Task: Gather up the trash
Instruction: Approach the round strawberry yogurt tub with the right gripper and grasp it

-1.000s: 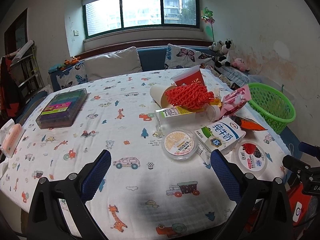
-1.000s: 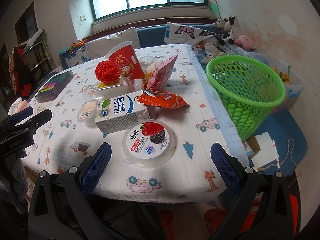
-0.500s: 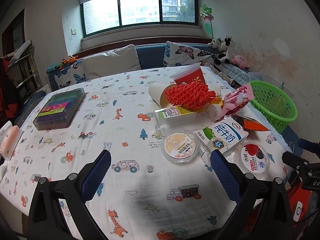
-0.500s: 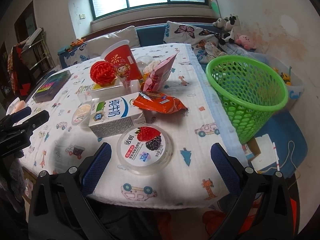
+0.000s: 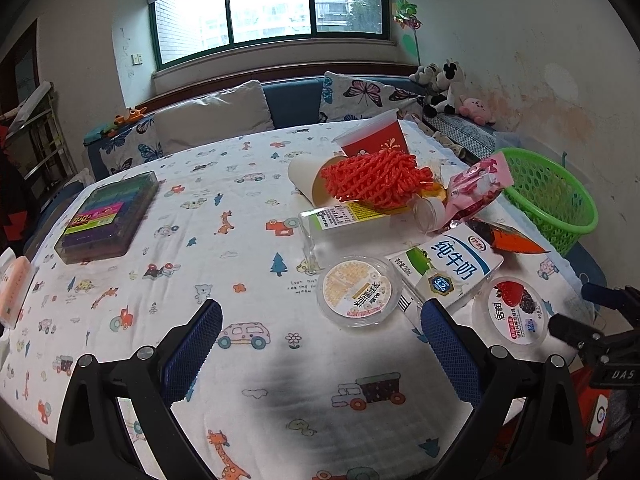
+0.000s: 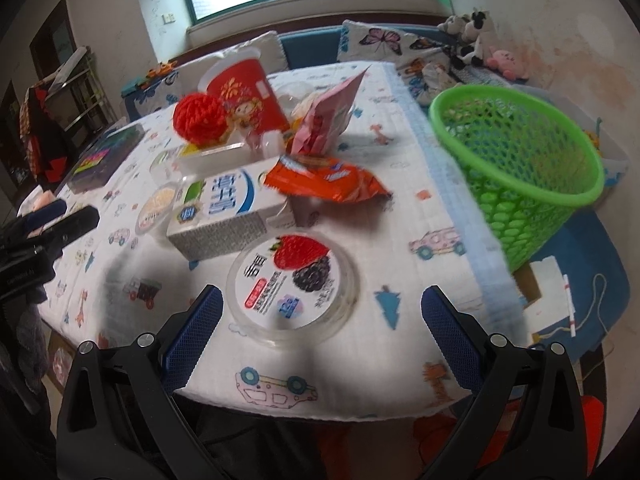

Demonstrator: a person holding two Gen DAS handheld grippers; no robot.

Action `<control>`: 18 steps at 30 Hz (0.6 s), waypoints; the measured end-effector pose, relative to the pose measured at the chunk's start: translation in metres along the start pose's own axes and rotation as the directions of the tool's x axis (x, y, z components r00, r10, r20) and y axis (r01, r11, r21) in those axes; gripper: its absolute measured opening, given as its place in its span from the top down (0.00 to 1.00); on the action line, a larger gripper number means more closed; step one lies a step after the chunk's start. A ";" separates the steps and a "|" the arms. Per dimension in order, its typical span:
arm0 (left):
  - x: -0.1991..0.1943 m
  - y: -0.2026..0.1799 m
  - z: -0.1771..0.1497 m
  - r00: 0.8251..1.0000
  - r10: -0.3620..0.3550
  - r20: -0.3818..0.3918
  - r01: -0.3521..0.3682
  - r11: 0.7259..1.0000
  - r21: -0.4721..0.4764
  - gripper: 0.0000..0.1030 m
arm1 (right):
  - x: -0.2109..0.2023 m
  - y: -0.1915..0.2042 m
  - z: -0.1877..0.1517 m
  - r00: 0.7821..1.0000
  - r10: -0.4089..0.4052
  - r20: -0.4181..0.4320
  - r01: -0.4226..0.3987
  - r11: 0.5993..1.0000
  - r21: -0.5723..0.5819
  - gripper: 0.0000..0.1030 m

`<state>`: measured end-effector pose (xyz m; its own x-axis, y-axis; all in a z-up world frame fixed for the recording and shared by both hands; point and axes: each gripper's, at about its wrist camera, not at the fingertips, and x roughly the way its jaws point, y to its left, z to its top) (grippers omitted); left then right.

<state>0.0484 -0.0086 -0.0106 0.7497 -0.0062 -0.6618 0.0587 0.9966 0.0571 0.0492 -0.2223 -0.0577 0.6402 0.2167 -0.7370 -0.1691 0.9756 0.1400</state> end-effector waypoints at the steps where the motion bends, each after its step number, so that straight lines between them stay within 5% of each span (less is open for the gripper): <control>1: 0.001 0.000 0.000 1.000 -0.004 -0.002 0.004 1.000 0.003 0.06 | 0.003 0.002 -0.001 1.000 0.003 -0.004 -0.004 1.000 -0.008 0.04; 18: 0.032 0.000 0.001 0.994 -0.098 -0.041 0.103 0.984 0.144 0.06 | 0.045 0.019 0.000 0.998 0.014 -0.053 -0.020 0.994 -0.104 0.05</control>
<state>0.0731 -0.0090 -0.0316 0.7128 -0.1010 -0.6941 0.2300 0.9685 0.0953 0.0746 -0.1941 -0.0884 0.5970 0.2286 -0.7690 -0.2585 0.9622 0.0853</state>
